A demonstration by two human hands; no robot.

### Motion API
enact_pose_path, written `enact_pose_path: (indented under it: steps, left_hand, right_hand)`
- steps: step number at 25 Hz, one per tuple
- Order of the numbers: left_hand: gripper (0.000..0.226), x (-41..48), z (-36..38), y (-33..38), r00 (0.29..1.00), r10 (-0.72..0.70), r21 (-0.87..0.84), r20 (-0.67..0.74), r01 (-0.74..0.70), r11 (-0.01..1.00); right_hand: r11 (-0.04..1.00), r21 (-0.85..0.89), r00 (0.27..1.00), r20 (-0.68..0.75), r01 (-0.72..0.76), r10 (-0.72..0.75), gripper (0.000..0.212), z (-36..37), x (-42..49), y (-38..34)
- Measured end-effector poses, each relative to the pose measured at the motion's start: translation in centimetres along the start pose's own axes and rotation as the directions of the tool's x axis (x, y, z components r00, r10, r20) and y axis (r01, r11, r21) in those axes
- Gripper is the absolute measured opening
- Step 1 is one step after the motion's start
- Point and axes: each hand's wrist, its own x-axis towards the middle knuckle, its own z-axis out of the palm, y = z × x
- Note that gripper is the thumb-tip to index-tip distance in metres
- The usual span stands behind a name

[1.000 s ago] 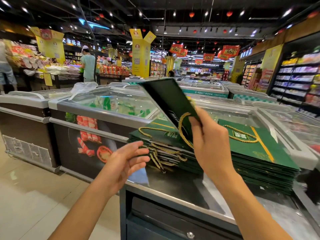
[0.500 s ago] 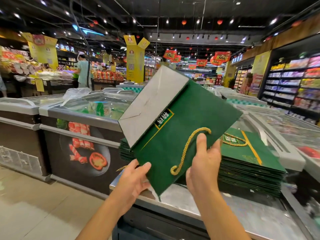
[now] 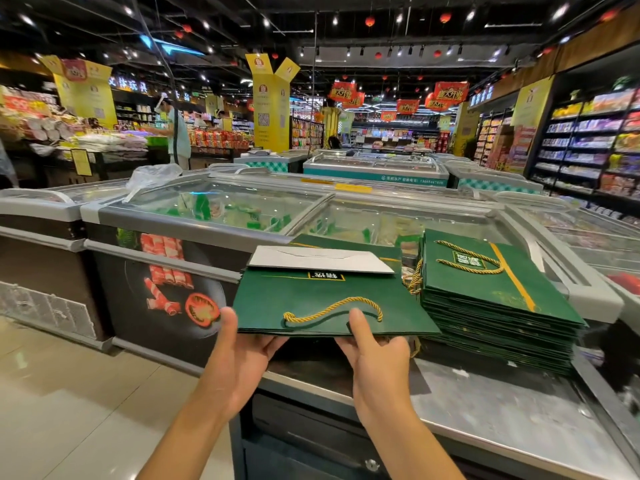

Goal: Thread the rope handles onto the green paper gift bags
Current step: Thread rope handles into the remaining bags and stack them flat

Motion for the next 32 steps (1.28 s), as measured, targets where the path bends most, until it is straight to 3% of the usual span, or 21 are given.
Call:
enact_pose_path:
  steps: [1, 4, 6, 8, 10, 12, 13, 15, 18, 20, 24, 28, 32]
  left_hand:
    - [0.093, 0.0, 0.2, -0.2, 1.0, 0.003, 0.065, -0.018, -0.002, 0.998]
    - [0.037, 0.7, 1.1, -1.0, 0.99, -0.005, 0.198, -0.144, 0.034, 0.98]
    - [0.031, 1.0, 1.3, -1.3, 0.982, -0.013, 0.216, -0.191, 0.054, 0.975]
    - [0.03, 1.2, 1.2, -1.2, 0.979, -0.022, 0.222, -0.204, 0.068, 0.973]
    - [0.028, 1.3, 1.1, -1.2, 0.977, -0.027, 0.233, -0.211, 0.077, 0.97]
    - [0.026, 1.2, 1.2, -1.1, 0.974, -0.035, 0.233, -0.225, 0.088, 0.969]
    - [0.025, 1.2, 1.3, -1.1, 0.973, -0.039, 0.234, -0.227, 0.093, 0.968]
    - [0.026, 1.1, 1.4, -0.9, 0.973, -0.052, 0.233, -0.224, 0.105, 0.967]
    - [0.024, 1.2, 1.3, -0.7, 0.971, -0.082, 0.195, -0.226, 0.128, 0.972]
    - [0.023, 1.2, 1.4, -0.6, 0.971, -0.092, 0.178, -0.22, 0.132, 0.975]
    - [0.022, 1.1, 1.6, -0.5, 0.979, -0.081, 0.166, -0.187, 0.113, 0.98]
    - [0.022, 1.0, 1.7, -0.5, 0.98, -0.081, 0.155, -0.184, 0.111, 0.982]
    - [0.023, 0.9, 1.8, -0.4, 0.98, -0.079, 0.162, -0.185, 0.11, 0.981]
  right_hand:
    - [0.999, -0.039, 0.999, 0.028, -0.023, 0.024, 0.032, -0.1, -0.3, -0.1]
    - [0.938, -0.323, 0.965, 0.181, -0.124, 0.19, 0.041, -1.0, -1.1, -1.4]
    - [0.808, -0.577, 0.89, 0.3, -0.117, 0.343, 0.05, -1.9, -1.6, -2.8]
    - [0.68, -0.731, 0.845, 0.4, 0.06, 0.355, 0.039, -2.0, -2.0, -4.2]
    - [0.591, -0.723, 0.827, 0.539, 0.357, 0.159, 0.019, -1.6, -1.3, -5.4]
    - [0.369, -0.641, 0.707, 0.704, 0.673, -0.066, 0.012, -0.6, -0.1, -6.2]
    - [0.224, -0.597, 0.628, 0.773, 0.77, -0.097, 0.018, 0.0, 0.7, -6.2]
    - [-0.016, -0.55, 0.55, 0.835, 0.835, -0.015, 0.032, 1.4, 2.4, -5.6]
    - [-0.195, -0.497, 0.528, 0.833, 0.845, 0.164, 0.027, 3.2, 4.1, -4.3]
    - [-0.216, -0.475, 0.514, 0.835, 0.853, 0.197, 0.013, 4.0, 4.3, -4.4]
    - [-0.062, -0.542, 0.544, 0.82, 0.838, 0.18, 0.007, 5.2, 3.9, -7.0]
    - [-0.231, -0.448, 0.495, 0.841, 0.864, 0.218, 0.018, 7.1, 4.4, -9.6]
    - [-0.272, -0.419, 0.482, 0.846, 0.866, 0.228, 0.013, 8.3, 4.6, -11.0]
